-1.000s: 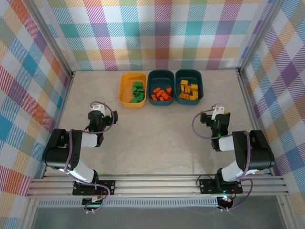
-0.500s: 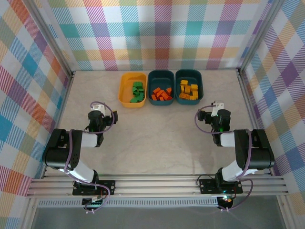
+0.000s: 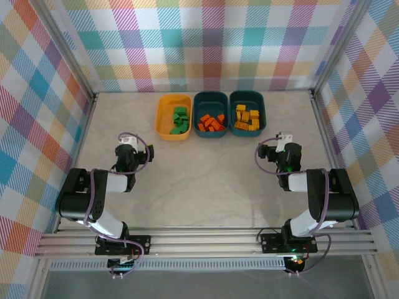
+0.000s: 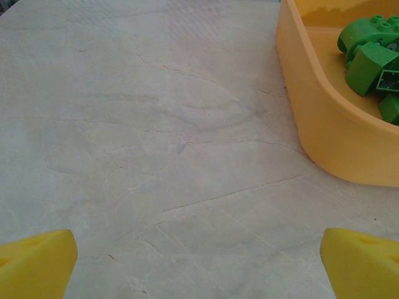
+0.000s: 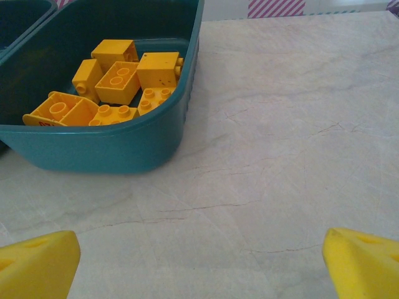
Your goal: Sort the legos into containers by color
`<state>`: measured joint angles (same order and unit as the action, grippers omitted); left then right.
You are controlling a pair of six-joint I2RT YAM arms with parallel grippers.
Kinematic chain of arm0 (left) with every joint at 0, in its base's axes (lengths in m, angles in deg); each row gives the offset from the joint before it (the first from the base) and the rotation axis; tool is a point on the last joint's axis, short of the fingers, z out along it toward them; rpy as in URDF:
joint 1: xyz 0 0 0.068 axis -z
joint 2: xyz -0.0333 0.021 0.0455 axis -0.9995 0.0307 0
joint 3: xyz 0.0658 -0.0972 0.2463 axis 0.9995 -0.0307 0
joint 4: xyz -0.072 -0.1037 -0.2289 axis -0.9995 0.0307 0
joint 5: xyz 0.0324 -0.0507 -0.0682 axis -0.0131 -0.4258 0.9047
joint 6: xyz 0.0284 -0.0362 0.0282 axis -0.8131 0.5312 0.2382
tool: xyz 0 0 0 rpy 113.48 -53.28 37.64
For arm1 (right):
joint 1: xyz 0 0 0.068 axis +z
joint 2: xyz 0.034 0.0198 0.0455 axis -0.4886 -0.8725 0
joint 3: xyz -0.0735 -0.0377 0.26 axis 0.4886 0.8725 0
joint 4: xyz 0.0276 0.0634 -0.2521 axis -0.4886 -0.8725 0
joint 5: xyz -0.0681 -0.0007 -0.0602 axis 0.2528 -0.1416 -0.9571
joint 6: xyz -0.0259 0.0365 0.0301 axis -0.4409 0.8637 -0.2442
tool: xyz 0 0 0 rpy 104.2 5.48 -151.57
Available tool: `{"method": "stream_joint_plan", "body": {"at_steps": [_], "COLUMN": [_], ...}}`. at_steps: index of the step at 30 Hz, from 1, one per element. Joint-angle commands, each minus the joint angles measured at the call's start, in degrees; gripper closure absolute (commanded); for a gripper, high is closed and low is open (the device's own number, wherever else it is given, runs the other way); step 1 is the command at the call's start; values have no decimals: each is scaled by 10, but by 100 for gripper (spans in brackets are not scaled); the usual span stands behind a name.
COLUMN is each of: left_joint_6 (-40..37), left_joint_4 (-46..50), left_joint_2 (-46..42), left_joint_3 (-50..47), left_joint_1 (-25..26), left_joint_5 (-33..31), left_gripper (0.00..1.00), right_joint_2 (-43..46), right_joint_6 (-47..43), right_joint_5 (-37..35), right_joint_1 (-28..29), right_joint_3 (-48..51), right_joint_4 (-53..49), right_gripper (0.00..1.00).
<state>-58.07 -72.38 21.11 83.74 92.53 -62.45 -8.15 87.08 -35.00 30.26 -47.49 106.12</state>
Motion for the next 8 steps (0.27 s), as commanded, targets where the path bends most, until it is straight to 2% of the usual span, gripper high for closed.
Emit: {"method": "stream_joint_plan", "body": {"at_steps": [1, 8], "left_joint_6": [4, 5], "left_joint_4": [4, 2], "left_joint_2": [-3, -4], "left_joint_3": [3, 1], "left_joint_1": [-1, 0], "left_joint_5": [8, 8], "left_gripper": [0, 0], "right_joint_2": [3, 3], "right_joint_6": [-1, 0], "right_joint_5": [12, 12], "right_joint_1": [-1, -1], "right_joint_3": [-9, -10], "right_joint_4": [-1, -1], "right_gripper": [0, 0]}}
